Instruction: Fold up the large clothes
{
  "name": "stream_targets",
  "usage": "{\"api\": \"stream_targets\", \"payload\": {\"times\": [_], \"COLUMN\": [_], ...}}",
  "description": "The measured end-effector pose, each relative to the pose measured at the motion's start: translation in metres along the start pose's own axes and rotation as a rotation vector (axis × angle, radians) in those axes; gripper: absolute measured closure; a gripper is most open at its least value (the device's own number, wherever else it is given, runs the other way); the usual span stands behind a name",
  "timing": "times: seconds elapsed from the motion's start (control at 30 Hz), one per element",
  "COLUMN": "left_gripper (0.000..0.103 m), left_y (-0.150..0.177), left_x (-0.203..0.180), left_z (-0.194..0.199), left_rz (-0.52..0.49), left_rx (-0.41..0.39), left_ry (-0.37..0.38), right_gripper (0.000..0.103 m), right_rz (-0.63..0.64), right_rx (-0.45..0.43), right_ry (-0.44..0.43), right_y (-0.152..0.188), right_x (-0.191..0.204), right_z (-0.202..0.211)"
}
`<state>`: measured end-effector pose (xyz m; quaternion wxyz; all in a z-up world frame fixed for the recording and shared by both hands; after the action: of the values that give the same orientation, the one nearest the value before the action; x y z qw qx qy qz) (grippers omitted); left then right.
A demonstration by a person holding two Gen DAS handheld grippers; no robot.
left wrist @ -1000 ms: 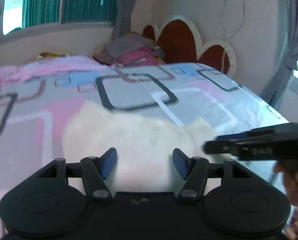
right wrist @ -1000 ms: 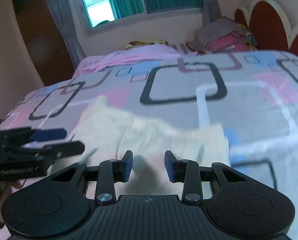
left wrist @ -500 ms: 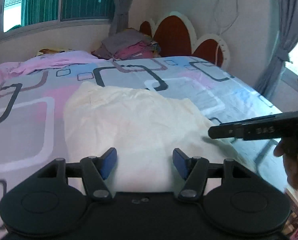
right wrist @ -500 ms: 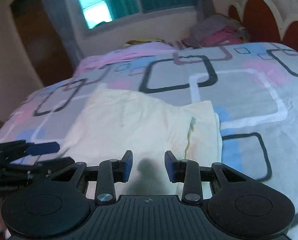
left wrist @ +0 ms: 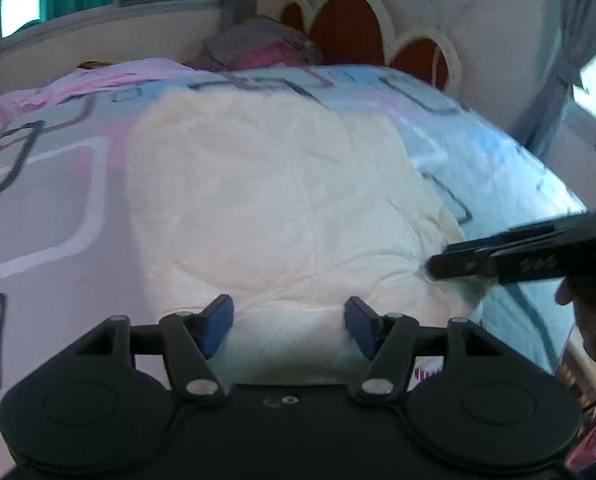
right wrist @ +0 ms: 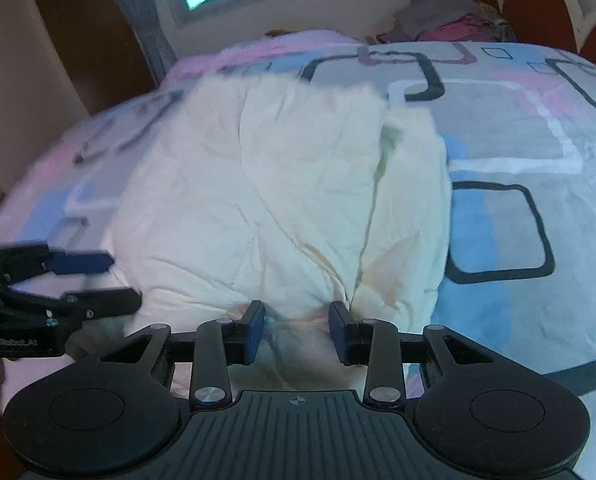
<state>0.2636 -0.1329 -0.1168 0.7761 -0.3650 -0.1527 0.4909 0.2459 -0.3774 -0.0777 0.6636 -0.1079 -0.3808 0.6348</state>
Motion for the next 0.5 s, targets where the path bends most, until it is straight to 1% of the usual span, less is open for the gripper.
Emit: {"api": "stream_targets", "payload": {"times": [0.03, 0.07, 0.1, 0.13, 0.17, 0.23, 0.3, 0.37, 0.43, 0.5], "left_gripper": [0.008, 0.001, 0.000, 0.000, 0.000, 0.001, 0.001, 0.004, 0.005, 0.006], "left_y": [-0.002, -0.005, -0.006, -0.007, -0.006, -0.004, -0.002, 0.002, 0.007, 0.010], "left_x": [0.006, 0.015, 0.023, 0.033, 0.044, 0.065, 0.082, 0.095, 0.100, 0.101], "left_z": [0.007, 0.012, 0.014, 0.011, 0.005, -0.004, -0.016, -0.026, -0.035, -0.041], "left_rz": [0.017, 0.043, 0.075, 0.124, 0.188, 0.321, 0.447, 0.548, 0.618, 0.643], "left_rx": [-0.026, -0.062, -0.082, -0.072, -0.049, -0.040, -0.023, -0.006, 0.006, 0.019], "left_ry": [-0.018, -0.053, -0.072, -0.065, -0.041, 0.014, 0.073, 0.121, 0.175, 0.201], "right_gripper": [0.049, 0.025, 0.001, 0.000, 0.000, 0.001, 0.001, 0.000, 0.000, 0.000], "right_rz": [-0.052, -0.094, -0.130, -0.166, -0.227, -0.374, -0.466, -0.525, -0.581, -0.594], "right_rx": [-0.036, -0.069, -0.132, -0.144, -0.103, -0.068, -0.037, -0.022, -0.001, 0.021], "right_ry": [-0.001, 0.019, 0.041, 0.047, 0.040, -0.054, -0.124, -0.174, -0.222, -0.238], "right_y": [-0.007, -0.013, -0.018, -0.021, -0.022, -0.021, -0.021, -0.020, -0.017, -0.013], "right_x": [-0.010, -0.019, -0.032, -0.047, -0.061, -0.084, -0.098, -0.106, -0.113, -0.117], "right_z": [0.008, 0.013, 0.018, 0.017, 0.011, 0.003, -0.008, -0.019, -0.030, -0.039]}}
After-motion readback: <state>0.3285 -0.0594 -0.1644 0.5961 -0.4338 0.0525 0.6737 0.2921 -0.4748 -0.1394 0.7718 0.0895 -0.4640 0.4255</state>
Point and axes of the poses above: each gripper's, at about its wrist camera, not at the fingertips, and z roughly against the way its jaws point, x to its left, y to its underside, the point moved 6 cm from there along -z, roughly the way its jaws point, and after that the axes turned 1 degree about -x, right-handed, at the moved point
